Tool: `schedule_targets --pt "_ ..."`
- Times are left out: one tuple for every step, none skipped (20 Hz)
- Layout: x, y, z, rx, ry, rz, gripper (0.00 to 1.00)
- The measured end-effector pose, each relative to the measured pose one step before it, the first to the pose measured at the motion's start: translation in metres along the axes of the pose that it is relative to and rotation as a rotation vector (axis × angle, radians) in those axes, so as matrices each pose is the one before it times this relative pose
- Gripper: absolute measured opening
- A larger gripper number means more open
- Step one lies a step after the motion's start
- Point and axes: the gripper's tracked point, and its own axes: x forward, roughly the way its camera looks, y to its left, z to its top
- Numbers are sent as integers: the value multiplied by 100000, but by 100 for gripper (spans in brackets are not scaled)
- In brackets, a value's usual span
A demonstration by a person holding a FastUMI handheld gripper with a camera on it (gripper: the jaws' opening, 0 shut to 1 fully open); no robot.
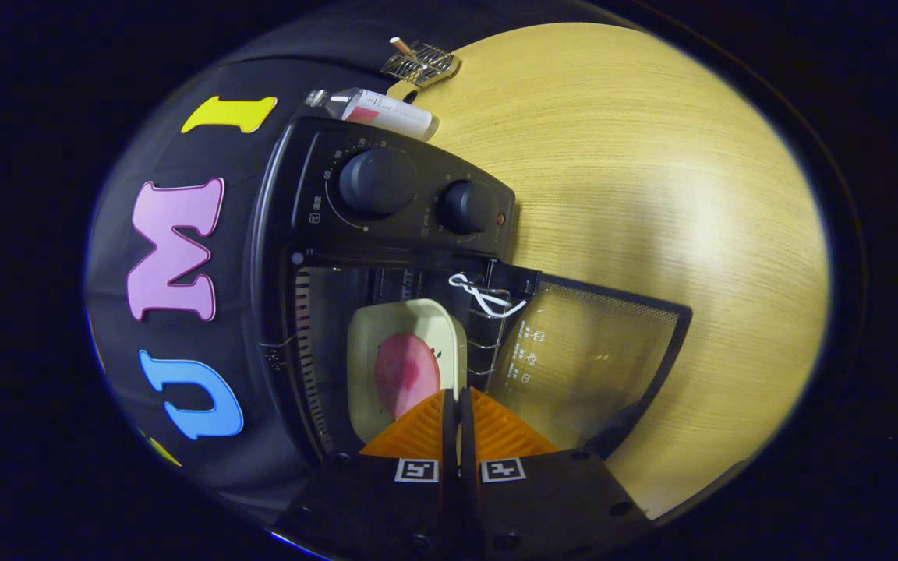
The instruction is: Open the toaster oven, put the food inside, and close the toaster oven door.
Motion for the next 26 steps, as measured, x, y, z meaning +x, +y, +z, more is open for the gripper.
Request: schedule_targets --pt "416 60 -392 220 -582 -1164 5" --pt "186 125 -110 62 -959 -452 6" --pt "367 320 -132 495 -1065 470 6" --pt "227 182 -78 833 -802 48 6" --pt "182 96 -198 842 -479 28 6" --pt "200 166 -139 1333 -439 -24 6" --pt "99 73 -22 1516 -530 -123 6" --pt "312 226 -183 1935 39 442 6" --pt "76 251 -279 1692 787 801 6" --pt "310 135 -456 965 1610 696 10" --pt "-44 -30 -267 631 1600 168 12" --pt "-247 197 -408 618 2326 1668 11" --pt "-85 280 -386 -126 2214 2000 13" --pt "-346 191 -298 -1725 1353 1709 21" --pt "-557 421 7 -2457 1315 2973 28" --pt "-605 530 -116 -4262 1524 3782 44" --pt "-777 131 61 -5321 1212 2349 60" --pt "-823 -266 491 -5663 -1014 435 73" --pt "-730 -175 474 -5133 -553 376 86" --pt "-962 -162 398 -4502 -204 469 99" --pt "-626 -360 44 -4653 903 8 99" --pt "-599 -180 81 -5049 976 500 99" --pt "-704 -500 -119 -5973 2123 -151 99" --pt "-708 -617 -371 -6744 2070 -413 99" --pt "-803 -412 -347 -5909 2191 389 99" --pt "-736 -461 -447 -5559 2445 200 99"
